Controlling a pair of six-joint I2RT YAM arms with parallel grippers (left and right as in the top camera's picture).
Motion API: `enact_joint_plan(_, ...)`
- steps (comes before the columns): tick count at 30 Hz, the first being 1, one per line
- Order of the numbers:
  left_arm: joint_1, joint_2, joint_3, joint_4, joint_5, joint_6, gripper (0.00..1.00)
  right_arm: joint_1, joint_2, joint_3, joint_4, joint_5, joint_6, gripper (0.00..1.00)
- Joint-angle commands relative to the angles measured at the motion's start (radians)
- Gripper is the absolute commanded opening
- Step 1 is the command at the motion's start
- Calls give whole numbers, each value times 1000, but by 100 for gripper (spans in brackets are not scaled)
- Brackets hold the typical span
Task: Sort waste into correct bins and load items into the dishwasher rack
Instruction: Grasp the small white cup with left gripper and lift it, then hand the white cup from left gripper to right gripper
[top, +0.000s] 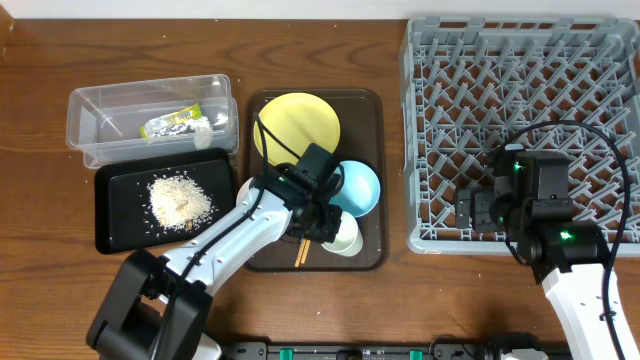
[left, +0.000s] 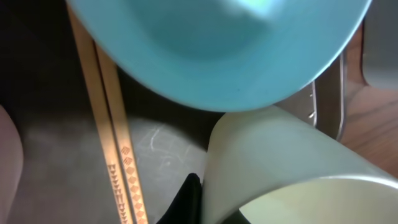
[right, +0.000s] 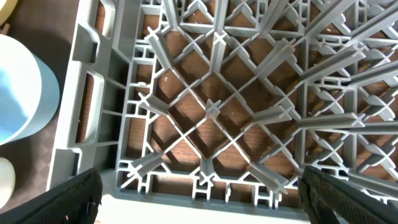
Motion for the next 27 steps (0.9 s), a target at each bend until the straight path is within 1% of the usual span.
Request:
enact_joint_plan(1, 19, -34, 0, -23, -4, 2, 6, 2, -6, 21, 1, -4, 11, 99)
enact_joint_plan(3, 41, -64, 13, -39, 26, 2, 6, 2, -6, 21, 8, -5, 11, 99)
enact_joint_plan(6, 98, -125, 33, -23, 147, 3, 6, 2, -6, 21, 35, -5, 11, 99)
enact_joint_plan(10, 212, -185, 34, 86, 330, 0, 6, 2, -6, 21, 91, -6, 43, 99)
enact_joint_plan(12, 280, -188, 34, 170, 403, -55, 6, 2, -6, 21, 130, -59, 68, 99)
enact_joint_plan(15, 375, -163, 34, 327, 513, -161, 6, 2, 10, 20, 210, -251, 67, 99)
enact_joint_plan(16, 422, -131, 34, 434, 595, -244, 6, 3, 34, 20, 258, -404, 67, 99)
enact_joint_plan(18, 450, -89, 34, 531, 704, -306, 6, 3, 69, 20, 294, -580, 64, 99)
enact_joint_plan(21, 454, -16, 34, 668, 922, -372, 6, 7, 130, 20, 347, -809, 14, 99)
enact_joint_plan(23, 437, 30, 34, 726, 1040, -396, 6, 19, 174, 20, 390, -924, -14, 99)
enact_joint_plan(27, 390, 90, 34, 732, 1112, -406, 6, 57, 259, 20, 506, -1046, -20, 99)
